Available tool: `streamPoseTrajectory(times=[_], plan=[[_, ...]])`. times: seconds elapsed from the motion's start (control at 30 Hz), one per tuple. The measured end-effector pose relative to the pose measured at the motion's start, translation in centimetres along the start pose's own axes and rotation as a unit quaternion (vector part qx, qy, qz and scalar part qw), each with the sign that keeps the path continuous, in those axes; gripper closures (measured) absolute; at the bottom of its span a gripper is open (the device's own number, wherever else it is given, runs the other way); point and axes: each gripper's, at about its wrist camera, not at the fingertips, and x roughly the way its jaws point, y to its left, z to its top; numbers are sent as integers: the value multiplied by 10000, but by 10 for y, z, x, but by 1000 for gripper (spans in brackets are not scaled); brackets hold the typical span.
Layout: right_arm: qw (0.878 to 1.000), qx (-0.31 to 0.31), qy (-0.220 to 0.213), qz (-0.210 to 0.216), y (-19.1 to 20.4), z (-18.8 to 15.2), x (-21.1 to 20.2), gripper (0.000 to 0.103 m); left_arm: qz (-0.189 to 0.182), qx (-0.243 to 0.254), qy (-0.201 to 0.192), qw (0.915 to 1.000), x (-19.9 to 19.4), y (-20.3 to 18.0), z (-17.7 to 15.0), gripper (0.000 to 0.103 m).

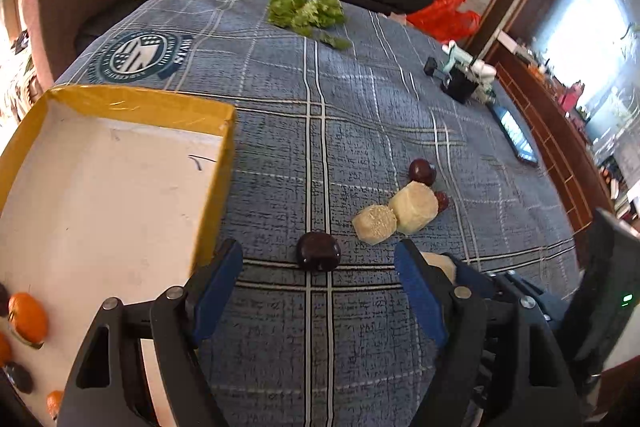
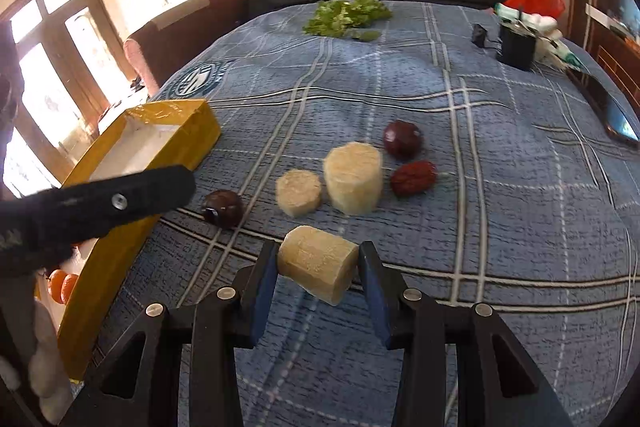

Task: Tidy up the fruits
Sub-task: 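Grasp a dark plum with the left tool while the right tool grasps a cream yam piece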

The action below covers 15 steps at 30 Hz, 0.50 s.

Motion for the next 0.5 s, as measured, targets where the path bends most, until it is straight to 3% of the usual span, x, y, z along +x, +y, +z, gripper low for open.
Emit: streamPoseTrajectory(times=[0.07,0.2,0.27,0.33,0.4,0.5], plan=[[9999,129,32,-14,-8,0,-1,59,115,97,72,9999,12,-3,1,27],[9995,294,77,14,-15,1,-3,58,383,254,107,9989,25,-7,3,50],[9995,295,88,23,-14,1,-3,58,573,389,30,9976,27,-11,3,55],[9996,286,84,15,-14,2,-2,58,693,560,-14,9960,30,-15,1,71],[9995,290,78,9,-14,2,-3,58,486,619,90,9969,35,-17,-2,73],[9996,290,47,-13,-13,2,-4,58,603,787,75,9950,41,-26,-8,73]])
